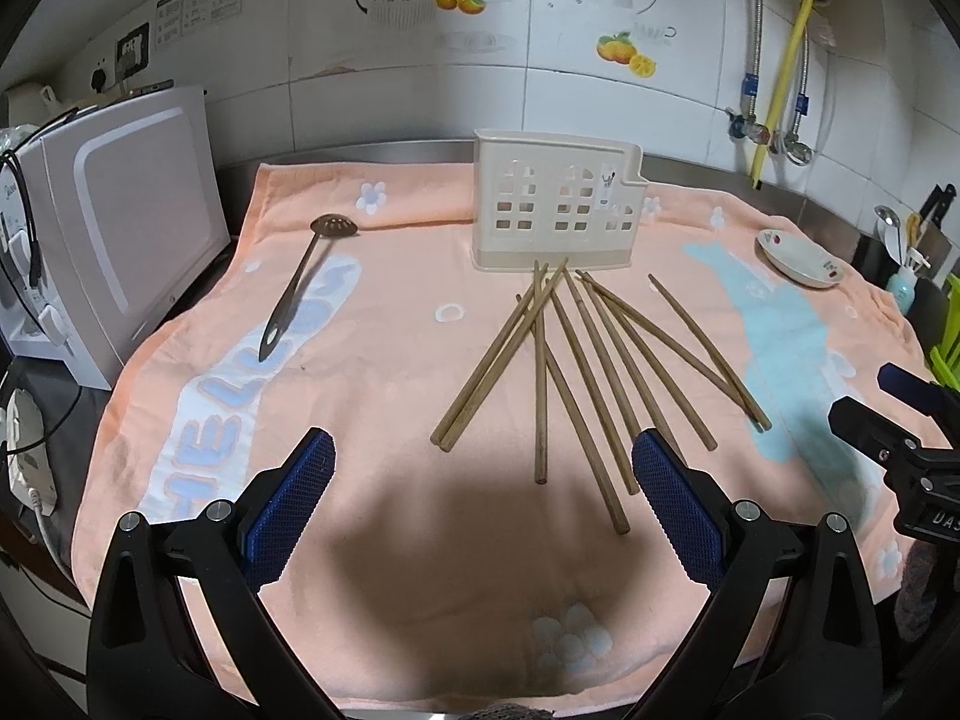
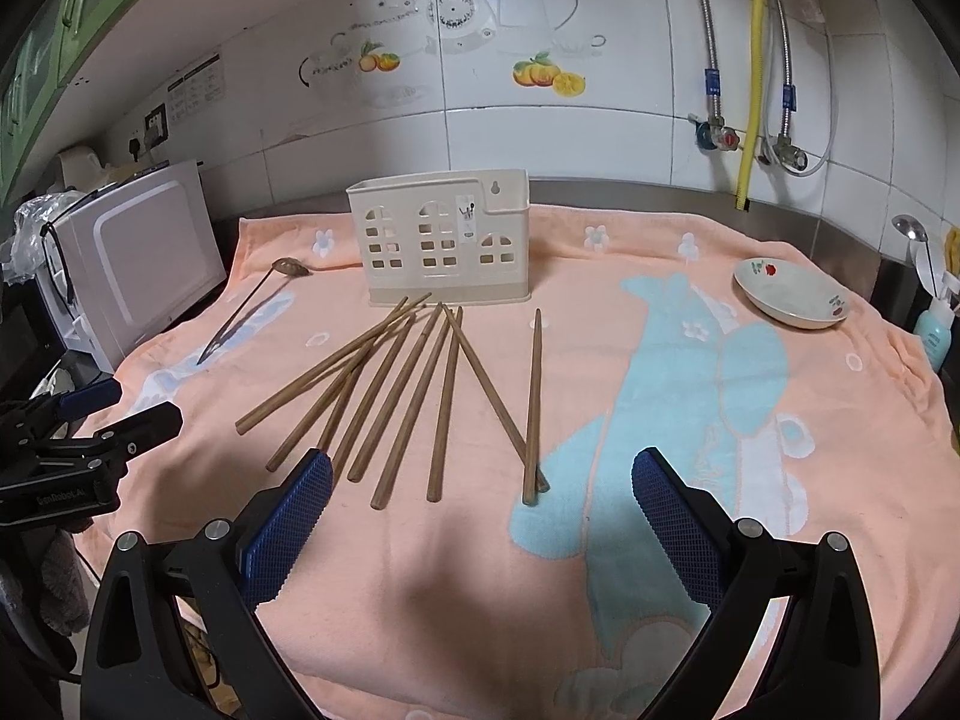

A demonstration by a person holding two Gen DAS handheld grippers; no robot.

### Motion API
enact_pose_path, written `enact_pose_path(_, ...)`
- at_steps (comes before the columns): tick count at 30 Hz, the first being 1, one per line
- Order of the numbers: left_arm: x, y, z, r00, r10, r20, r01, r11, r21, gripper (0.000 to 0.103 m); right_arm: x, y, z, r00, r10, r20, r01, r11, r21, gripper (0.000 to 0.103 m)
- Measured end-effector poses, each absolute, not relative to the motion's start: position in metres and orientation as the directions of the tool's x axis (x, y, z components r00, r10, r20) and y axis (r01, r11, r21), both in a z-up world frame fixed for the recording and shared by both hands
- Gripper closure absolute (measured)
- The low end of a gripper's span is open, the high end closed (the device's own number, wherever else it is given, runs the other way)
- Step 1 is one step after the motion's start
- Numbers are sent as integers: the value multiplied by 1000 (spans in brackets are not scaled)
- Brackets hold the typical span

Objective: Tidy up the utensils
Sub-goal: 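Move both tools forward over the loose wooden chopsticks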

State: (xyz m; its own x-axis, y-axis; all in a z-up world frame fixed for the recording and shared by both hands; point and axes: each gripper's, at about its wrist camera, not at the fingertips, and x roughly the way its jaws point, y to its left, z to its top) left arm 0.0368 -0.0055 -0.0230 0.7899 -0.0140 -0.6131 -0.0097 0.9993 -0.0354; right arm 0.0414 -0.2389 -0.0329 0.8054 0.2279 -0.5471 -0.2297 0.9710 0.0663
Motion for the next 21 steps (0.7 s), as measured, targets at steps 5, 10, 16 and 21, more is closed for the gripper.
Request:
enact_pose_path(5, 43, -7, -27, 777, -14, -629, -9, 999, -33, 5, 48, -237, -37, 797, 225, -561, -232, 971, 60, 6)
enact_pose_path(10, 50, -8, -32, 765, -17, -644, -8, 999, -35, 6, 54, -235, -40, 788, 222, -574, -236, 970, 51, 6)
enact_pose_path(16, 59, -8, -36, 752, -10, -659, -10, 1000, -27, 6, 63, -233, -47, 775, 225, -590, -238, 970, 57, 6)
enact_pose_path(21, 67, -7, -38, 746, -7, -666, -10, 1000, -21, 6, 70, -233, -51, 768, 224, -600, -235, 970, 62, 7)
